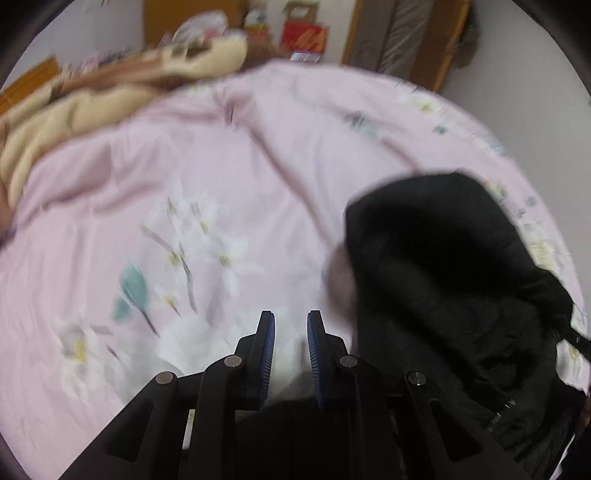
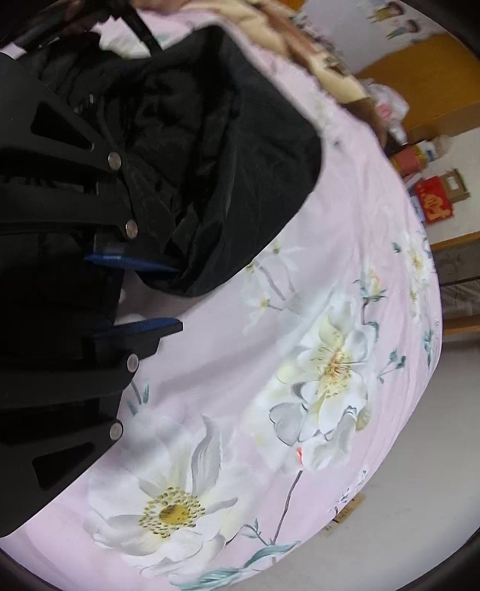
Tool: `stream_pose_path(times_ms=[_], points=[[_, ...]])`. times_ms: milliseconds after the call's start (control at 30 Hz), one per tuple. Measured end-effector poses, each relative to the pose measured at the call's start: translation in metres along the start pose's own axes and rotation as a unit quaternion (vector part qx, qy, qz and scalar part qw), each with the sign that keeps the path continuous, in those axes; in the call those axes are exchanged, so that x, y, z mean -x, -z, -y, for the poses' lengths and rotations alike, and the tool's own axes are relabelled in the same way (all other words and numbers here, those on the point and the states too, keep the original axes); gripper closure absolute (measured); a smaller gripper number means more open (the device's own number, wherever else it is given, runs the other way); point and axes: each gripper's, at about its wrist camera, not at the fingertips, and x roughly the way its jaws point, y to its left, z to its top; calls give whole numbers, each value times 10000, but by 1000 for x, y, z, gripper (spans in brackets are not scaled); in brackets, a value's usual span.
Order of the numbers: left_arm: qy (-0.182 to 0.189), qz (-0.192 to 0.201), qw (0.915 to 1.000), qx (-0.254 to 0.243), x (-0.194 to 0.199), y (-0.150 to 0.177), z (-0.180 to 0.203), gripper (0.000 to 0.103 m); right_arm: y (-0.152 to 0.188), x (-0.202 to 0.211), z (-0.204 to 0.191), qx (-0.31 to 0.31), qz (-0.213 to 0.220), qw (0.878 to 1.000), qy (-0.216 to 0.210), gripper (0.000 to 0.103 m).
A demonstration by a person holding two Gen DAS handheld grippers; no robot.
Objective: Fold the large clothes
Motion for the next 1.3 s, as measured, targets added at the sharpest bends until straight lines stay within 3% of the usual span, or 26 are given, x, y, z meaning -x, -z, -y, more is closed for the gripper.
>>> stream_pose_path(times_ms=[67, 133, 200, 300, 433, 500, 633, 733, 800, 900, 933, 967, 1000, 1033, 1100, 1133, 1300], points=[[77, 269, 9995, -114, 22, -7, -8, 67, -3, 20, 2, 60, 251, 9996, -103, 53], [46, 579, 9982, -157, 39, -22, -12, 44, -10, 40, 0, 44, 591, 9982, -117, 53], [28, 794, 9967, -140, 48, -40, -12, 44, -23, 53, -8, 28, 965, 9952, -140, 53], [91, 767, 9967, -247, 45, -68, 4, 42, -50, 46, -35, 254, 1064, 9937, -255, 53], [207, -84, 9956, -909, 5, -89, 50, 42, -76, 9, -64, 539, 652, 9942, -660, 52], [341, -396, 9937, -992, -12, -90, 62, 42, -84, -21, -74, 620, 196, 9942, -856, 42], [262, -984, 9893, -1042, -52, -87, 75, 42, -81, -66, -73, 503, -404, 9948, -785, 40], [22, -1042, 9900, -951, -67, -80, 71, 42, -76, -87, -66, 325, -627, 9940, -840, 40], [141, -1153, 9906, -725, -77, -76, 66, 42, -72, -99, -66, 287, -923, 9911, -916, 40], [143, -1230, 9902, -652, -85, -70, 64, 43, -70, -102, -65, 171, -948, 9902, -1009, 40], [175, -1238, 9906, -557, -85, -67, 62, 43, -69, -102, -64, 95, -996, 9891, -1081, 41], [189, -1230, 9910, -488, -83, -67, 61, 46, -68, -99, -63, 36, -991, 9887, -1122, 52], [194, -1239, 9912, -435, -82, -66, 60, 58, -68, -96, -62, 16, -953, 9888, -1146, 74], [217, -1267, 9906, -463, -82, -64, 60, 76, -69, -93, -61, 16, -908, 9891, -1159, 84], [167, -1190, 9913, -536, -76, -63, 63, 87, -67, -82, -63, 157, -767, 9892, -1243, 96], [195, -1095, 9924, -536, -70, -62, 64, 92, -65, -75, -66, 244, -646, 9899, -1241, 96], [60, -418, 9971, -626, -26, -56, 69, 94, -51, -35, -80, 682, -1, 9898, -1252, 99]])
